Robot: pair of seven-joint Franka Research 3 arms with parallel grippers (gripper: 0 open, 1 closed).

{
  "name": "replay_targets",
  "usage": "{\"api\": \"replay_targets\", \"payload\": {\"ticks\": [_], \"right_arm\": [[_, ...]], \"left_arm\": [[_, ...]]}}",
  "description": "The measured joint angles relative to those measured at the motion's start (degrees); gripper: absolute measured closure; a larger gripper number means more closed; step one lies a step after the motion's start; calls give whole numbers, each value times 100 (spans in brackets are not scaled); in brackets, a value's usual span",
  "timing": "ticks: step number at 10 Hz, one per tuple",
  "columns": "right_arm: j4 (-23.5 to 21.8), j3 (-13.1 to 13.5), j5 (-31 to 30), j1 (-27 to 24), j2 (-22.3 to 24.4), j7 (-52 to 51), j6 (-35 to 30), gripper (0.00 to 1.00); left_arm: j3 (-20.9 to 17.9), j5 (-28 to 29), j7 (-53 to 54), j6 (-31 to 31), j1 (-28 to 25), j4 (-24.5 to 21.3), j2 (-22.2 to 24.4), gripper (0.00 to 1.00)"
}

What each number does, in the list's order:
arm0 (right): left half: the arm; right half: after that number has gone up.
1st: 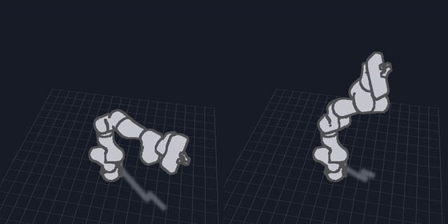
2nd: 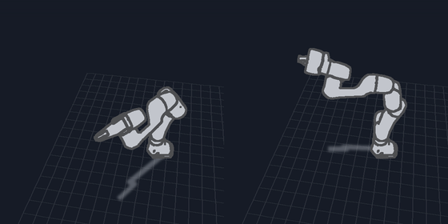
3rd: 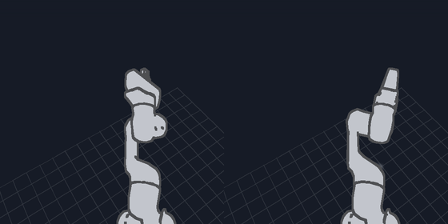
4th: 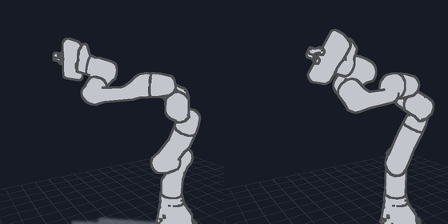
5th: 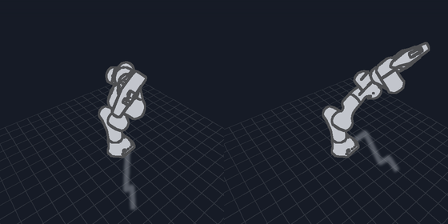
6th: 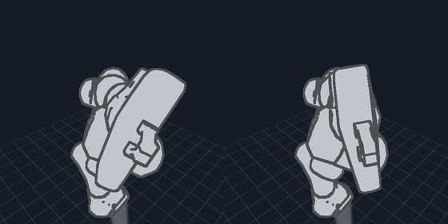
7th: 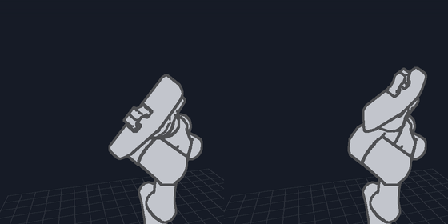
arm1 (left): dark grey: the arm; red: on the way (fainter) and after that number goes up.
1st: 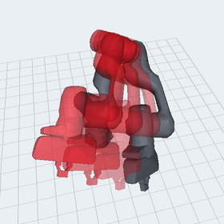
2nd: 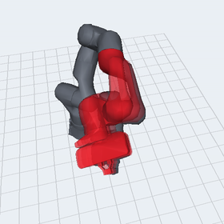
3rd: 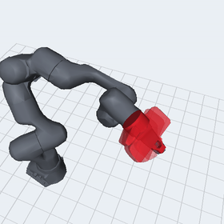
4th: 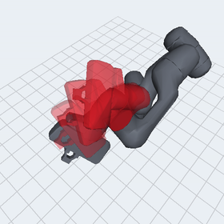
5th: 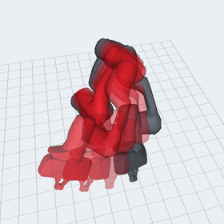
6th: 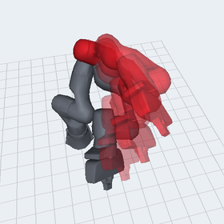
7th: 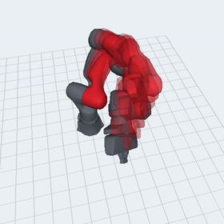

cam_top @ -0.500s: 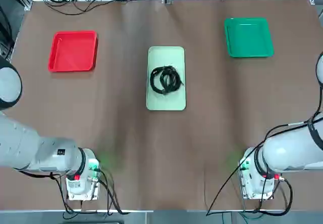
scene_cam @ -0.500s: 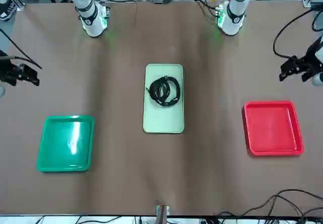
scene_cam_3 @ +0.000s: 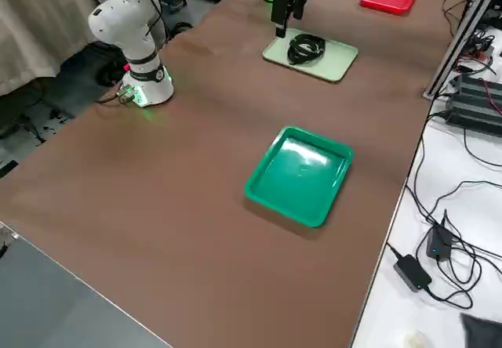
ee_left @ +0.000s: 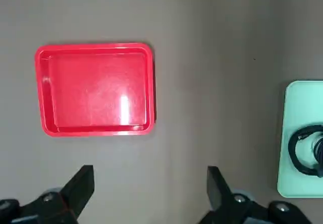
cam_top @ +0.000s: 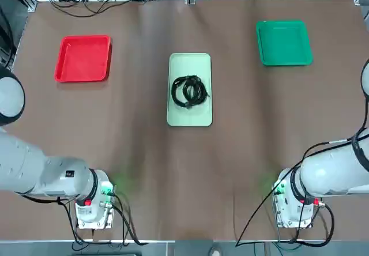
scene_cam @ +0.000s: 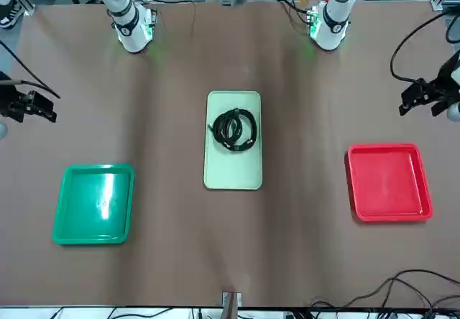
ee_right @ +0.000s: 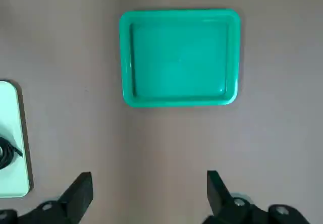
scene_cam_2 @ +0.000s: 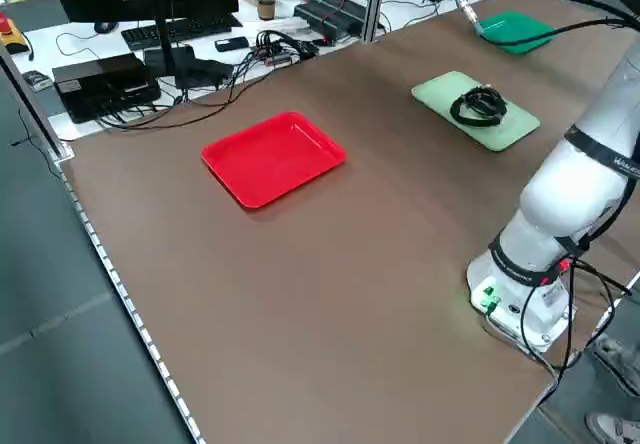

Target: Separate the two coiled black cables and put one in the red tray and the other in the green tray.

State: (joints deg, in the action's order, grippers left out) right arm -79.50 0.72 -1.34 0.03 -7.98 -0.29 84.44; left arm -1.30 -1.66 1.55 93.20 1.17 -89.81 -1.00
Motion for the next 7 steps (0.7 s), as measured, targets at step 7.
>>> {"api": "replay_targets", "payload": {"ticks": [7], "right_arm": [[-184, -18, 96, 307, -110, 20, -53, 0]], "left_arm": [[1827, 114, 460, 456, 109, -458, -578, 0]]}}
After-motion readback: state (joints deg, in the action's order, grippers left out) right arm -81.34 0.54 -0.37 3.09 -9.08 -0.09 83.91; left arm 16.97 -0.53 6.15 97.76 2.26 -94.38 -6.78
